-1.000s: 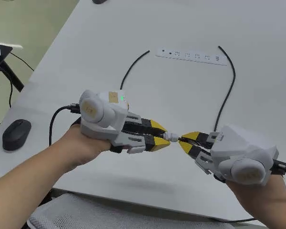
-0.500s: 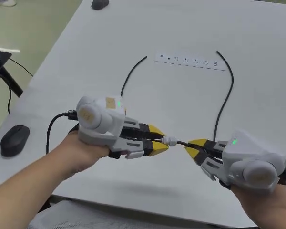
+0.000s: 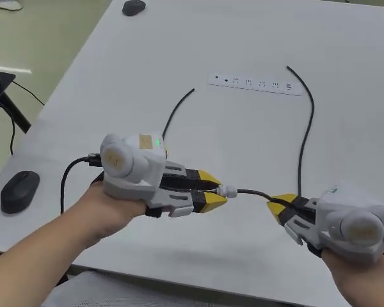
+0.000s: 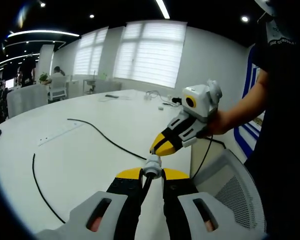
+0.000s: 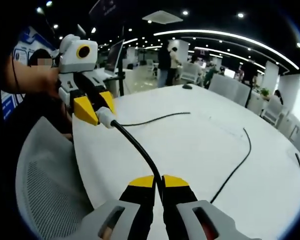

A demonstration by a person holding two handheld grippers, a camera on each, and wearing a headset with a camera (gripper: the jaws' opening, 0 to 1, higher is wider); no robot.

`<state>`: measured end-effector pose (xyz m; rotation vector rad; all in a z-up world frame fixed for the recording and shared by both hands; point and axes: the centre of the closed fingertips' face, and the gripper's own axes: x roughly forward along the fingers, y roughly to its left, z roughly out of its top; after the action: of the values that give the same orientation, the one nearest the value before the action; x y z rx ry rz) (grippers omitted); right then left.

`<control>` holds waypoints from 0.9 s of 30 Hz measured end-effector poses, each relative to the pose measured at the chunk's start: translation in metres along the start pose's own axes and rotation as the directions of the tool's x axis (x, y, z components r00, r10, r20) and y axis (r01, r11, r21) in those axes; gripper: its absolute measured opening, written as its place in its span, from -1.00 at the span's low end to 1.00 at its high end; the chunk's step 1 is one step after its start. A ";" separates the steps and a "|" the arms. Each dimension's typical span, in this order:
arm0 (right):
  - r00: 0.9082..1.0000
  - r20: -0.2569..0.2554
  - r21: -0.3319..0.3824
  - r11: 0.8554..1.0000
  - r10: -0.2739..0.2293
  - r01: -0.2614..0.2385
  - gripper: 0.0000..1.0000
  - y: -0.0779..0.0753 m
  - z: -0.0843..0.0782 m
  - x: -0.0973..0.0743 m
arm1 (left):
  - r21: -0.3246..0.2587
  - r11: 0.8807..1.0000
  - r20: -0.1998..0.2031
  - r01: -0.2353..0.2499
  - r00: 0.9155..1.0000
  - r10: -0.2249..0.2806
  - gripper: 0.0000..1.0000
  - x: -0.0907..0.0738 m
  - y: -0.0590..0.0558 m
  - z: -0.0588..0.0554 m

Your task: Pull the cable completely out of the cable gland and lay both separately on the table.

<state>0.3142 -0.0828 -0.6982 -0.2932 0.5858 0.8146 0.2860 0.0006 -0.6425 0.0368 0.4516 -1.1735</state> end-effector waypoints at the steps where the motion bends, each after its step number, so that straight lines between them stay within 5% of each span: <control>1: 1.000 -0.006 0.030 1.000 -0.010 0.010 -1.00 -0.002 -0.003 0.000 | -0.005 1.000 0.002 -0.001 1.000 0.001 -0.71 0.000 -0.001 0.000; 8: 0.998 -0.042 0.222 0.974 -0.043 0.052 -1.00 -0.008 -0.022 0.002 | -0.012 1.000 0.009 -0.014 1.000 0.014 -0.71 0.002 -0.003 -0.002; 16: 0.999 -0.031 0.218 0.975 -0.041 0.047 -0.96 -0.006 -0.020 -0.001 | -0.006 1.000 0.002 -0.025 1.000 0.025 -0.71 0.000 0.000 -0.002; 27: 0.999 -0.033 0.117 0.992 -0.039 0.042 -0.93 0.004 -0.014 -0.015 | 0.000 0.999 -0.004 -0.043 0.999 0.043 -0.70 -0.005 0.003 -0.003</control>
<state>0.2982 -0.0956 -0.7003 -0.2095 0.6523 0.7344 0.2863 0.0071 -0.6438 0.0487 0.4521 -1.1311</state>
